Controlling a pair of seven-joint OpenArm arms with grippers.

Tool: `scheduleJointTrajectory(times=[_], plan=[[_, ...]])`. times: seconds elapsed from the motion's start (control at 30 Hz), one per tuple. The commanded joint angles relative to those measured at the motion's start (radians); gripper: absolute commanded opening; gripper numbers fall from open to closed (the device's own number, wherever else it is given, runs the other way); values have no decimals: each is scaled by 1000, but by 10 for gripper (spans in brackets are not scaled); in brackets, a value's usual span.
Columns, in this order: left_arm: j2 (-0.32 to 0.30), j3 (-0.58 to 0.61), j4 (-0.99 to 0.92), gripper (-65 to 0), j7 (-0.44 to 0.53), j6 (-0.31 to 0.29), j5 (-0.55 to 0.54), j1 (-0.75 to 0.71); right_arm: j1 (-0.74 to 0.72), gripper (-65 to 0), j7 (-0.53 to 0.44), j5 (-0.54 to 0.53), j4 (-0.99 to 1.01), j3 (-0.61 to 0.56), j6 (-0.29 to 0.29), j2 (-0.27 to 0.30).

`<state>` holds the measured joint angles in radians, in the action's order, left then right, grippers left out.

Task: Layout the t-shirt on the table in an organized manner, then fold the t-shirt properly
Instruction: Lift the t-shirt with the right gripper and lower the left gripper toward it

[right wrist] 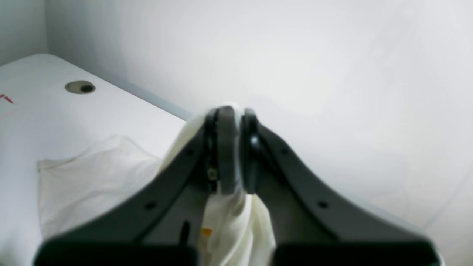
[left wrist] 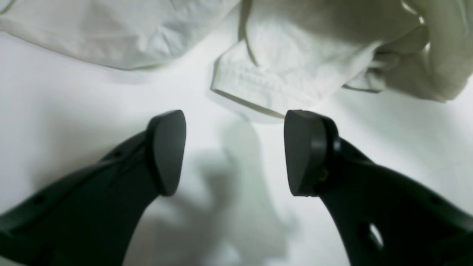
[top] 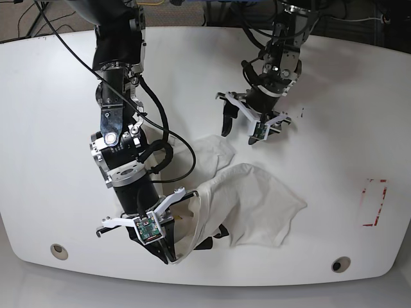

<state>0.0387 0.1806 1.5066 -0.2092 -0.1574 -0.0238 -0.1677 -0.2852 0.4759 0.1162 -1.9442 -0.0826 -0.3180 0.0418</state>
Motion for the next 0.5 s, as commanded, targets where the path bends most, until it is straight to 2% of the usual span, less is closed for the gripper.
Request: scheduleJointTrajectory(times=[0.0, 0.47], plan=[[20, 0, -34, -265, 26, 2, -5, 49, -18, -650, -35, -6, -22, 1, 4, -4], [62, 0, -263, -265, 27, 2, -8, 233, -12, -650, -35, -6, -24, 1, 4, -4]])
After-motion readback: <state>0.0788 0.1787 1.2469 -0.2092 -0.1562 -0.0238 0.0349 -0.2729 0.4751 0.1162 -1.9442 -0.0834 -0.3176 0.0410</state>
